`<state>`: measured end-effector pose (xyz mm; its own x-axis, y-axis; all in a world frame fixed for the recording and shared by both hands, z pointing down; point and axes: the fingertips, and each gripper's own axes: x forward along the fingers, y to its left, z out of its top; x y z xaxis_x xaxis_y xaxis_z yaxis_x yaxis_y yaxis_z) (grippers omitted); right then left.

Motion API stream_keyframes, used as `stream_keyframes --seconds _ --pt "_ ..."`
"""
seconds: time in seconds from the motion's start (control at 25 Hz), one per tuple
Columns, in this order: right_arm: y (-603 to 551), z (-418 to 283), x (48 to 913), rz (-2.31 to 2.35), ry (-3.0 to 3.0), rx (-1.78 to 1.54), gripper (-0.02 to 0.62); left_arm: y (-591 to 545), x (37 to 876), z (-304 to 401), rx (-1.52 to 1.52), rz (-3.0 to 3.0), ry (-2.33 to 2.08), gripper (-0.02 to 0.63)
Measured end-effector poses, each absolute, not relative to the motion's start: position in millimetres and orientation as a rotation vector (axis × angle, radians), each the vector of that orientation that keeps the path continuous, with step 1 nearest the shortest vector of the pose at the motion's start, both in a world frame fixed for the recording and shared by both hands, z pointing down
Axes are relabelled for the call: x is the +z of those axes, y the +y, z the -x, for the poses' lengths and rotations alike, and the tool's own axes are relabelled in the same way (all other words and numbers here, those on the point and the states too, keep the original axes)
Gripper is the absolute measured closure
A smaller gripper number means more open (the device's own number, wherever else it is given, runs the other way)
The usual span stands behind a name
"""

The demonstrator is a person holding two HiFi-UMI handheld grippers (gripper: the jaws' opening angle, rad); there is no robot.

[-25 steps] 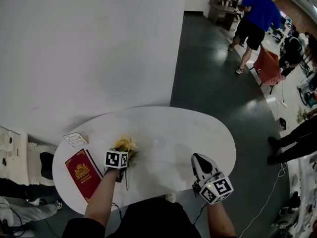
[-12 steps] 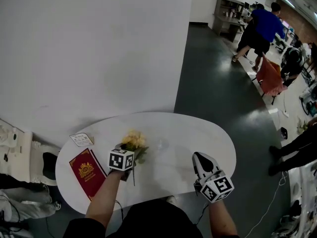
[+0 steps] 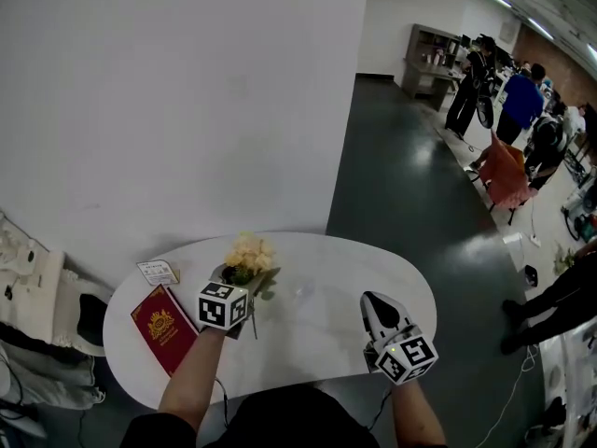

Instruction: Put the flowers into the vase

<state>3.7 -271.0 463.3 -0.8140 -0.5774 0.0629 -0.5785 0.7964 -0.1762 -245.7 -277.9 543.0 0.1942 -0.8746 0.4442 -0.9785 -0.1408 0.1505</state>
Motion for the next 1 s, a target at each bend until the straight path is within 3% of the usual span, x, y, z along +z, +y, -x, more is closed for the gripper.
stream_keyframes --seconds 0.48,1.0 --pt "-271.2 -9.5 436.9 -0.941 -3.028 0.211 0.572 -274.4 434.5 226.7 -0.066 -2.352 -1.793 0.371" --pt "-270.1 -31.7 423.5 -1.004 -3.023 0.172 0.572 -271.8 381.3 205.5 -0.538 -2.479 -1.692 0.371"
